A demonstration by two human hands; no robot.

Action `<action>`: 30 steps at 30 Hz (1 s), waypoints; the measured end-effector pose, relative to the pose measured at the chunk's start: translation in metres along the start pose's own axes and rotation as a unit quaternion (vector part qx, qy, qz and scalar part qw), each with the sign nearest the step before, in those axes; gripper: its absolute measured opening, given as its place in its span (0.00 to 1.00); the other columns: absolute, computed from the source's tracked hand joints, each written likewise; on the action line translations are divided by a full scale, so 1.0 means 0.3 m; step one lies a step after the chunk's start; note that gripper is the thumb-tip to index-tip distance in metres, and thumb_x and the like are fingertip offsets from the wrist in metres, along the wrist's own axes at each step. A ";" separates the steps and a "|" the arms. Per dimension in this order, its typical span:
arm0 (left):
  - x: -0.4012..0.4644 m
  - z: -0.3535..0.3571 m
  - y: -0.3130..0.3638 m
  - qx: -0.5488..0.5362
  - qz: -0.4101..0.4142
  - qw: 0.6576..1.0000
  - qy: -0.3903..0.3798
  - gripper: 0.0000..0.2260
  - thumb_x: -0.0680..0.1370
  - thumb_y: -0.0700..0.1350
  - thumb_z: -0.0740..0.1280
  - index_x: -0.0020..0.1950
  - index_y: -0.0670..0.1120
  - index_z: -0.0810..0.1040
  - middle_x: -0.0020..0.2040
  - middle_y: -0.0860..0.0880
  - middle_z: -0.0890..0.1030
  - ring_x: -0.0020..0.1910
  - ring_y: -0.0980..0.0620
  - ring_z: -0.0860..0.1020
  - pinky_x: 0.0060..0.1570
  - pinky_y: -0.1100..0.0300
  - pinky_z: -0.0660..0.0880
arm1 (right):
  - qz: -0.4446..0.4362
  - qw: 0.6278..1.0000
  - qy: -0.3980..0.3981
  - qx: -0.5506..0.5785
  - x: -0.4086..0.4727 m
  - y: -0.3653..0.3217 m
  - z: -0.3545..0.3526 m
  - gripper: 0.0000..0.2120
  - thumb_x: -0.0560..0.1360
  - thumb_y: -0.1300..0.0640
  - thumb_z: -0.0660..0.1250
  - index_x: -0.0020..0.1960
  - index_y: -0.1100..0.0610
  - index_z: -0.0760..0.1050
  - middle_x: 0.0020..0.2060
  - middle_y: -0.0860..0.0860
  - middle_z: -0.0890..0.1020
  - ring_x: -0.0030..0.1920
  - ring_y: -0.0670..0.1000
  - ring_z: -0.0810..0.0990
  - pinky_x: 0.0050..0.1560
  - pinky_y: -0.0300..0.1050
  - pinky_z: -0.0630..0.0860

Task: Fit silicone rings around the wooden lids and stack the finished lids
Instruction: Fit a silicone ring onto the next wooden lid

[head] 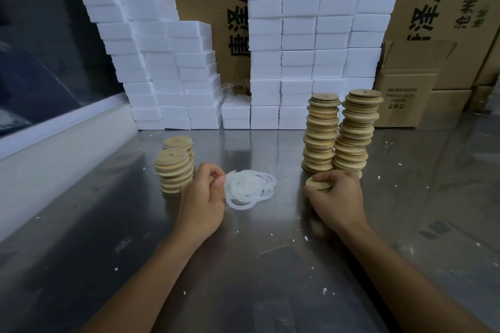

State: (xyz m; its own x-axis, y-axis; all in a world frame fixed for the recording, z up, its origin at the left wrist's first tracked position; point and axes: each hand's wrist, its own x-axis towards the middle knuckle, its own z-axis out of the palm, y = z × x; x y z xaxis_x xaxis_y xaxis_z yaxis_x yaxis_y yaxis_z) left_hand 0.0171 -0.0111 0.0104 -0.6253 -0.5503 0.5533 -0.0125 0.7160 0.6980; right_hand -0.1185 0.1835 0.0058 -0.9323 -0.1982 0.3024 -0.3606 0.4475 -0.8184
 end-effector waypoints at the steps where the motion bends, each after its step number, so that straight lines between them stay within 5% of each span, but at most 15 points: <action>1: -0.004 0.003 0.010 -0.047 -0.023 0.999 0.003 0.08 0.81 0.39 0.59 0.45 0.50 0.71 0.37 0.50 0.77 0.38 0.50 0.76 0.43 0.55 0.71 | 0.004 1.000 0.000 0.015 0.000 -0.002 0.000 0.11 0.68 0.58 0.73 0.51 0.55 0.82 0.55 0.55 0.79 0.54 0.51 0.77 0.58 0.49 0.76; 4: -0.003 0.010 0.039 -0.177 -0.107 0.978 0.018 0.09 0.83 0.41 0.58 0.45 0.49 0.72 0.31 0.52 0.73 0.30 0.59 0.72 0.38 0.66 0.71 | 0.002 0.999 -0.003 0.038 -0.005 -0.011 0.001 0.10 0.69 0.58 0.72 0.49 0.56 0.84 0.53 0.54 0.81 0.57 0.51 0.77 0.61 0.50 0.76; 10: -0.004 -0.011 0.092 -0.397 -0.182 0.898 -0.053 0.09 0.82 0.35 0.57 0.47 0.40 0.75 0.30 0.50 0.70 0.25 0.54 0.64 0.37 0.56 0.71 | -0.067 0.993 -0.017 0.092 -0.045 -0.059 0.012 0.03 0.73 0.53 0.73 0.42 0.51 0.85 0.55 0.48 0.78 0.57 0.44 0.76 0.61 0.44 0.71; 17: -0.043 0.007 0.151 -0.417 -0.180 0.885 -0.103 0.08 0.81 0.35 0.58 0.48 0.39 0.76 0.34 0.46 0.76 0.26 0.54 0.68 0.34 0.58 0.72 | -0.124 0.972 -0.140 0.140 -0.136 -0.128 0.053 0.19 0.69 0.37 0.71 0.44 0.52 0.86 0.54 0.43 0.77 0.55 0.40 0.78 0.53 0.35 0.73; 22: -0.048 0.009 0.145 -0.382 -0.176 0.898 -0.132 0.05 0.80 0.36 0.63 0.50 0.40 0.78 0.36 0.46 0.81 0.32 0.52 0.74 0.36 0.58 0.77 | -0.157 0.970 -0.126 0.140 -0.150 -0.132 0.076 0.10 0.74 0.50 0.74 0.41 0.57 0.86 0.51 0.46 0.80 0.52 0.41 0.80 0.53 0.39 0.75; 27: -0.046 0.018 0.127 -0.354 -0.199 0.909 -0.092 0.03 0.77 0.39 0.68 0.50 0.41 0.78 0.46 0.41 0.84 0.45 0.43 0.82 0.51 0.45 0.78 | -0.138 0.962 -0.109 0.210 -0.135 -0.122 0.071 0.06 0.77 0.59 0.71 0.45 0.60 0.86 0.51 0.49 0.83 0.51 0.50 0.83 0.52 0.59 0.80; 30: -0.047 0.015 0.131 -0.387 -0.255 0.871 -0.161 0.11 0.78 0.46 0.67 0.56 0.41 0.79 0.52 0.38 0.83 0.48 0.38 0.83 0.46 0.45 0.80 | -0.148 0.957 -0.103 0.227 -0.135 -0.125 0.065 0.06 0.78 0.59 0.70 0.48 0.57 0.86 0.52 0.48 0.84 0.53 0.48 0.83 0.53 0.59 0.80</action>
State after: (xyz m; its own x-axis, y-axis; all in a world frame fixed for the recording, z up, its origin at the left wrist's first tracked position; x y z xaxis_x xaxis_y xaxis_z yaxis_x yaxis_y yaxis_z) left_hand 0.0220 0.0267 0.0280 -0.8808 -0.4733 0.0115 0.0988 -0.1600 0.9822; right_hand -0.0667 0.1578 0.0146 -0.7493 -0.4460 0.4896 -0.5161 -0.0701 -0.8536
